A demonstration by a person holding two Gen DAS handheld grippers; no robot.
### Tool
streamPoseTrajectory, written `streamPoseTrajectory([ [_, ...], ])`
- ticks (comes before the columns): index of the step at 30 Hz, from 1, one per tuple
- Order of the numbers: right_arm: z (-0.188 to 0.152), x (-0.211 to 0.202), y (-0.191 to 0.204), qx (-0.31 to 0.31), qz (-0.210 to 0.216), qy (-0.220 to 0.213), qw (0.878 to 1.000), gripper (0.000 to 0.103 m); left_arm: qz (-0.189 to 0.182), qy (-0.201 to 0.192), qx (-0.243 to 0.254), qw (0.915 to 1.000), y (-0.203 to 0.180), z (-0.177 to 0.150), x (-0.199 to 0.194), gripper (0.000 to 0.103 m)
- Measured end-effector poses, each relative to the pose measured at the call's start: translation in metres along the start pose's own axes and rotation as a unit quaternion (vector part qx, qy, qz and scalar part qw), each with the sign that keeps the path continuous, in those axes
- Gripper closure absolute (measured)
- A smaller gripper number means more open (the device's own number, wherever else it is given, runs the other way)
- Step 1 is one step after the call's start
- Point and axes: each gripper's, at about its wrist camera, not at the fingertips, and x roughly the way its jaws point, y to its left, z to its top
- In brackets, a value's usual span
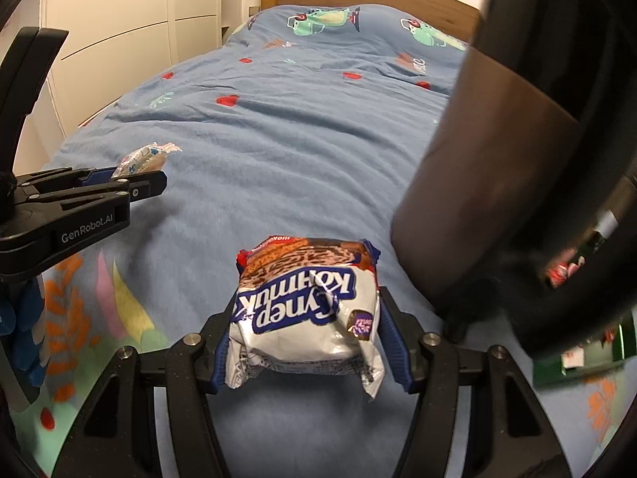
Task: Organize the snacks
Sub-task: 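Lift both packets and carry them over the green tray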
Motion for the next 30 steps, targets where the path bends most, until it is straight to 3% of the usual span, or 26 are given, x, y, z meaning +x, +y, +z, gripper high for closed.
streamPoseTrajectory([
  [12, -0.036, -0.037, -0.009, 0.005, 0.022, 0.030, 0.999, 0.000, 0.008, 0.033, -0.006, 0.9994, -0.019, -0.052, -0.053, 0.080],
  [23, -0.055, -0.083, -0.025, 0.019, 0.033, 0.023, 0.999, 0.000, -0.006, 0.044, 0.033, 0.9985, -0.056, -0.069, -0.097, 0.080],
  [30, -0.075, -0.110, -0.060, 0.041, 0.022, 0.019, 0.999, 0.000, -0.025, 0.052, 0.070, 0.9959, -0.092, -0.078, -0.116, 0.080],
])
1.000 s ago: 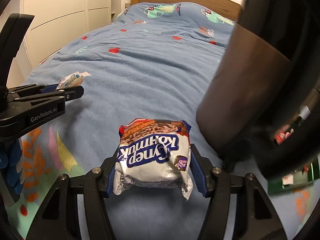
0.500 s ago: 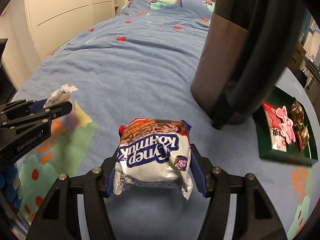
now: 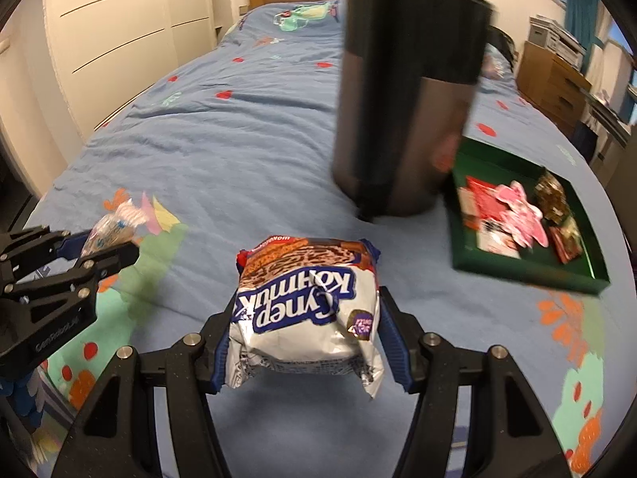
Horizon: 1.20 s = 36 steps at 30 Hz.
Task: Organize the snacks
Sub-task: 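Lift both packets and carry them over the green tray, then lower both packets into the green tray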
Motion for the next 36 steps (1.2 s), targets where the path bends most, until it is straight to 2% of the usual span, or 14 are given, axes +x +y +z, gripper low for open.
streamPoseTrajectory([
  [10, -0.037, -0.030, -0.082, 0.074, -0.032, -0.008, 0.997, 0.000, -0.035, 0.020, 0.064, 0.9971, -0.069, -0.010, -0.013, 0.080],
  [17, -0.063, -0.045, -0.139, 0.124, -0.042, -0.014, 0.991, 0.000, -0.039, 0.029, 0.087, 0.9950, -0.104, -0.008, -0.013, 0.080],
  [21, -0.073, -0.052, -0.169, 0.139, -0.055, -0.019, 0.989, 0.000, -0.054, 0.028, 0.100, 0.9932, -0.126, -0.002, -0.015, 0.080],
  [29, -0.071, -0.064, -0.222, 0.147, -0.077, -0.037, 0.985, 0.000, -0.093, 0.018, 0.118, 0.9884, -0.176, 0.032, -0.012, 0.080],
  [36, -0.041, -0.059, -0.264, 0.135, -0.091, -0.064, 0.985, 0.000, -0.142, 0.008, 0.102, 0.9846, -0.215, 0.086, 0.005, 0.080],
])
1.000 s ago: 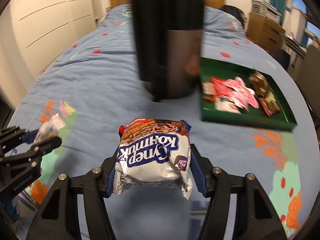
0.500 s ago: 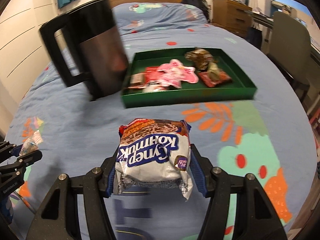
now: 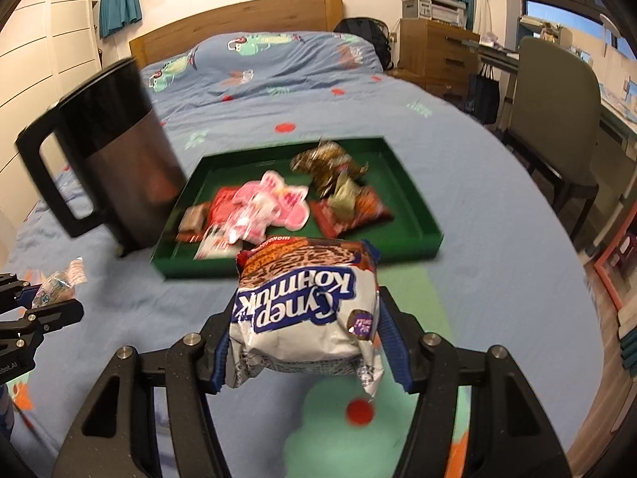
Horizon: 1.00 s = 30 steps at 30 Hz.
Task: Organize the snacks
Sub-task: 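Lower both packets into the green tray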
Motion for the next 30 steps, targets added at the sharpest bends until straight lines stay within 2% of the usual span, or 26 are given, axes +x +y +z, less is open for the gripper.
streamPoseTrajectory([
  [6, 0.035, 0.025, -0.015, -0.017, -0.015, -0.013, 1.000, 0.000, -0.021, -0.012, -0.011, 0.9996, -0.015, 0.048, 0.031, 0.080],
  [12, 0.057, 0.066, -0.033, -0.031, -0.041, -0.001, 0.999, 0.000, -0.058, 0.002, -0.031, 0.9978, -0.025, 0.084, 0.077, 0.080],
  [16, 0.064, 0.094, -0.044, -0.032, -0.052, 0.012, 0.998, 0.000, -0.053, 0.009, -0.033, 0.9980, -0.030, 0.099, 0.103, 0.080],
  [21, 0.066, 0.123, -0.050, -0.030, -0.053, 0.024, 0.998, 0.000, -0.040, 0.023, -0.034, 0.9983, -0.033, 0.104, 0.131, 0.080],
  [30, 0.056, 0.152, -0.053, -0.020, -0.052, 0.022, 0.998, 0.000, -0.019, 0.040, -0.029, 0.9986, -0.037, 0.093, 0.164, 0.079],
])
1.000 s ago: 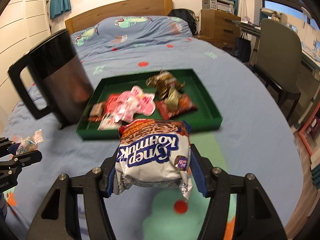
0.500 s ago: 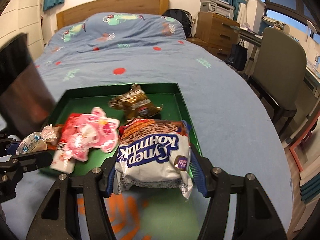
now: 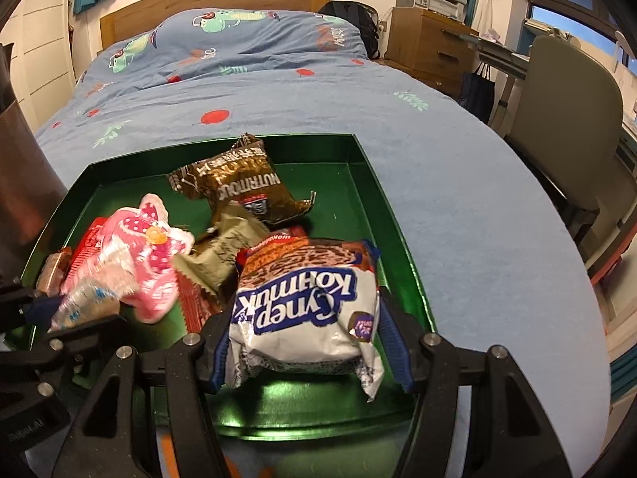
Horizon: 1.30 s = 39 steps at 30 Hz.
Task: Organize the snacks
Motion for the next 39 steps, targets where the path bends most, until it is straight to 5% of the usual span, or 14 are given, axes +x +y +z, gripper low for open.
streamPoseTrajectory([
  [5, 0.000, 0.003, 0.000, 0.000, -0.002, -0.007, 1.000, 0.000, 0.012, -0.017, 0.003, 0.9998, 0.000, -0.002, 0.002, 0.078],
  [23, 0.005, -0.002, -0.001, -0.002, -0.004, 0.002, 1.000, 0.000, 0.026, -0.037, -0.004, 0.9990, 0.004, 0.002, -0.018, 0.046],
  [30, 0.005, -0.020, 0.006, -0.007, -0.007, -0.002, 1.000, 0.000, 0.039, -0.049, -0.008, 0.9980, 0.007, -0.005, -0.037, 0.030],
  [39, -0.003, -0.060, 0.020, 0.002, 0.002, -0.020, 1.000, 0.000, 0.059, -0.065, -0.010, 0.9961, 0.018, -0.036, -0.076, 0.024],
])
